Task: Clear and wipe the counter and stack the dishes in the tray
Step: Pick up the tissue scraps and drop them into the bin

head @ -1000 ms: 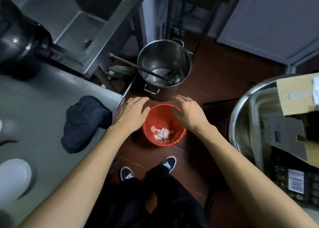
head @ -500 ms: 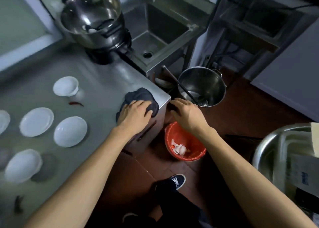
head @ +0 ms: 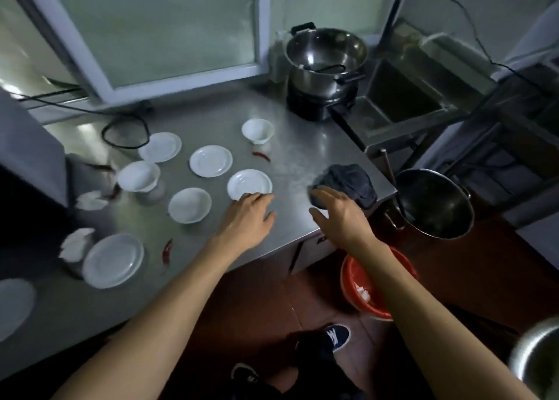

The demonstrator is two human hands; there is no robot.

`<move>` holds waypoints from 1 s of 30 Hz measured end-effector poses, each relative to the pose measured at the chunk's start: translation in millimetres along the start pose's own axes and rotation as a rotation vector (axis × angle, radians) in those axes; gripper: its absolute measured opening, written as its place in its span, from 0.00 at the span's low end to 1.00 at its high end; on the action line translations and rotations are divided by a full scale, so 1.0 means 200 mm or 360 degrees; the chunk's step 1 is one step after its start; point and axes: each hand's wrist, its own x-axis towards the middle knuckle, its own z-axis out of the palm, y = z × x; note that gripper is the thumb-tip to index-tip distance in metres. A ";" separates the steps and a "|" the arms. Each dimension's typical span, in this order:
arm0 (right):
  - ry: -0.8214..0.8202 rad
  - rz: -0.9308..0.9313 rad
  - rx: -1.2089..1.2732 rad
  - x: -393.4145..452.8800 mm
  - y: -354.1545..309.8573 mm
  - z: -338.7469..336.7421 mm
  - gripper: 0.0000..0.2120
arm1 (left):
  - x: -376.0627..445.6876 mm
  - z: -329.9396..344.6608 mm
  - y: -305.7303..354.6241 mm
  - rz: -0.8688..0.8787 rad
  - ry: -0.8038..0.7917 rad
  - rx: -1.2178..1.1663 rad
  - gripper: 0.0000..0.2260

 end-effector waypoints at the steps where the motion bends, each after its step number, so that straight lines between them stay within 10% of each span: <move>1: -0.0010 -0.0033 0.0019 0.02 -0.07 0.03 0.21 | -0.06 -0.03 -0.06 -0.0019 0.0024 -0.0005 0.19; 20: -0.0454 -0.0658 0.0206 0.46 -1.16 0.64 0.20 | -0.80 -0.43 -0.96 -0.0826 0.0640 -0.0127 0.14; 30: -0.0750 -0.0723 0.0186 0.79 -1.32 1.04 0.21 | -0.70 -0.36 -1.34 -0.1189 0.0316 -0.0180 0.22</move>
